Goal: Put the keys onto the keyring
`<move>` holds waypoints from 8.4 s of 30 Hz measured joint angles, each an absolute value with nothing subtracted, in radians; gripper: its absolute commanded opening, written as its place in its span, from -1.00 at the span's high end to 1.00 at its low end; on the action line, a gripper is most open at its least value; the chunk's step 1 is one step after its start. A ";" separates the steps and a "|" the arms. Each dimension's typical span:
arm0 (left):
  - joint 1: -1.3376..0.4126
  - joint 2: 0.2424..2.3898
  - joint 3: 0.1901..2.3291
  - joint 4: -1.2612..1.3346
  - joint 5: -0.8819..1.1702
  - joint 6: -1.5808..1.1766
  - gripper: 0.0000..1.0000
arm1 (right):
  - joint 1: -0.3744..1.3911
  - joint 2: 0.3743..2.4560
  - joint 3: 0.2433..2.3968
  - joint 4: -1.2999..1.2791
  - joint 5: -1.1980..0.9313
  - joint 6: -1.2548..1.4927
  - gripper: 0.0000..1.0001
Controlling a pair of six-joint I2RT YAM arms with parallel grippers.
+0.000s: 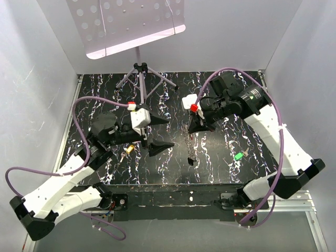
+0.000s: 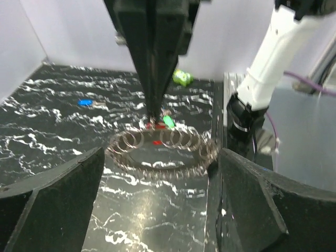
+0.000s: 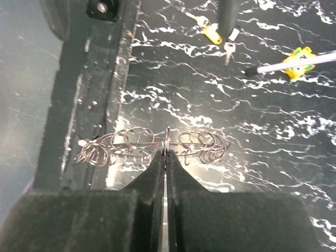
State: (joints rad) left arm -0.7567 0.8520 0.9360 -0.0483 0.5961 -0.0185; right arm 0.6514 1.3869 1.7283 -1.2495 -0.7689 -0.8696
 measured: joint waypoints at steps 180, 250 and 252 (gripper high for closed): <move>-0.778 1.124 0.583 1.084 0.588 -0.517 1.00 | 0.535 1.370 1.543 -0.916 -1.242 -0.317 0.63; -0.820 1.102 0.979 0.035 0.628 -0.018 0.47 | 0.653 1.491 1.843 -1.345 -0.770 -0.823 0.97; -0.820 1.105 0.979 0.034 0.628 -0.017 0.49 | 0.653 1.491 1.843 -1.346 -0.771 -0.823 0.97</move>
State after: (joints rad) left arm -0.8204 1.1049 0.9794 0.0341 0.6277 -0.0174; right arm 0.6533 1.4914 1.8431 -1.3457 -0.7708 -0.8234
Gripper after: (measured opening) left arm 0.273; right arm 0.023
